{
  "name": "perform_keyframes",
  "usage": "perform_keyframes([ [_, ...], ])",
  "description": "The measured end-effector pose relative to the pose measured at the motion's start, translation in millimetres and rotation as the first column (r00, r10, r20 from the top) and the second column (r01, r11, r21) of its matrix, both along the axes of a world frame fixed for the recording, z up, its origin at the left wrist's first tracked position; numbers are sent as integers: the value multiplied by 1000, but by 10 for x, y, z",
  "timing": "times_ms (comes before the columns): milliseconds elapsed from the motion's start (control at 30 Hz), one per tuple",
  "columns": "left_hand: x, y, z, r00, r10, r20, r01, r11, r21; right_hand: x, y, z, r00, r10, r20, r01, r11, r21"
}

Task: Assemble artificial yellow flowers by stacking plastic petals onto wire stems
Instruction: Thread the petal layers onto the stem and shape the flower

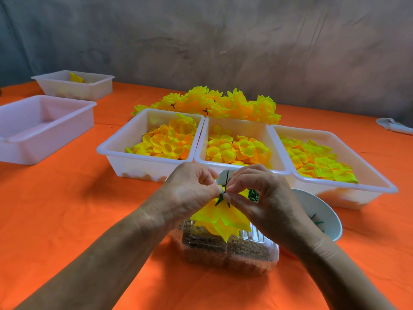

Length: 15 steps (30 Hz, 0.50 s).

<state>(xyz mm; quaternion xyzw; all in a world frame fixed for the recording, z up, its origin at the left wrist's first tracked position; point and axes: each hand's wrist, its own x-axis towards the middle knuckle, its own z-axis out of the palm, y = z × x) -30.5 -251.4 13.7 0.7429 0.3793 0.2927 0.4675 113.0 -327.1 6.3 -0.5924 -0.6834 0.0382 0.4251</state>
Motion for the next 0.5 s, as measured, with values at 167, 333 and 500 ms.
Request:
perform_keyframes([
  [167,-13,-10,-5,1000,0,5,0,999,-44,0,-8,-4,998,-7,-64,6,1000,-18],
  [333,-55,-25,-3,1000,-5,13,7,994,-108,0,0,-30,978,45,-203,-59,996,-62],
  [500,-41,-43,10,998,-14,-60,12,1000,-28,18,5,-73,969,75,-233,-81,997,-13],
])
